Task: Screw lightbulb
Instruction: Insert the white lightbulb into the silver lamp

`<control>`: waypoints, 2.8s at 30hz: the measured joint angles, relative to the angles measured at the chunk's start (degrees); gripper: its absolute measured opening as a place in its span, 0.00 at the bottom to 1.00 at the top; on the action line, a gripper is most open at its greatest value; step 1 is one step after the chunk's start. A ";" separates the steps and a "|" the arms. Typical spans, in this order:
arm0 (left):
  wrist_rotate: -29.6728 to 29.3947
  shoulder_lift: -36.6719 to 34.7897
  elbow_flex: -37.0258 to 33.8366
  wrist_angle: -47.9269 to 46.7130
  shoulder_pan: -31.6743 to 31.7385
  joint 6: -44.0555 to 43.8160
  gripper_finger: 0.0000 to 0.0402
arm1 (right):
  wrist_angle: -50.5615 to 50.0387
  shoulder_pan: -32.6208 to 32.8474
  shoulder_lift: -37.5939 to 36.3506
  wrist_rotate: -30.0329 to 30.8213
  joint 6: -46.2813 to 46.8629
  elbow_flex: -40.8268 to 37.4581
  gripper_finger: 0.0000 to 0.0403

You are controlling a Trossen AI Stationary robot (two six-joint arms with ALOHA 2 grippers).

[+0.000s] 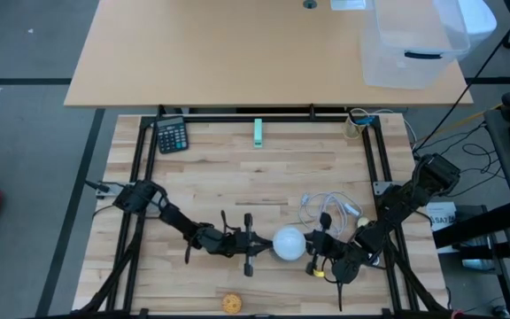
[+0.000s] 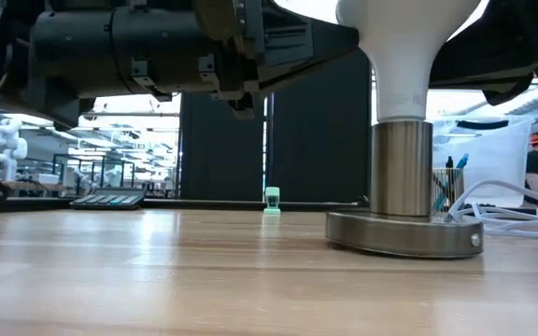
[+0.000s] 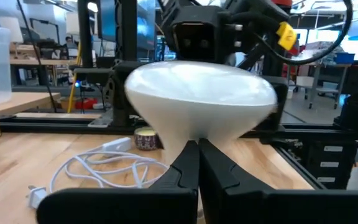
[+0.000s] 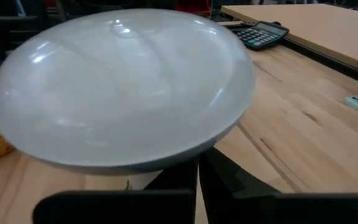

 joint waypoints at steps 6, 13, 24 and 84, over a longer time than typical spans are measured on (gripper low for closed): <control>-0.07 0.00 0.00 -0.04 1.03 -1.53 0.00 | 0.01 0.29 0.00 -2.58 0.44 0.00 0.00; -0.24 0.00 0.00 -2.58 1.67 -4.18 0.00 | 0.12 0.29 0.00 -3.73 1.00 0.00 0.00; -2.53 0.00 0.00 -7.01 1.42 -5.44 0.00 | -0.01 0.40 0.00 -7.52 1.90 0.00 0.00; -4.79 -0.02 -0.87 -0.45 1.71 -3.93 0.00 | -0.32 1.15 0.00 -6.49 1.61 0.02 0.00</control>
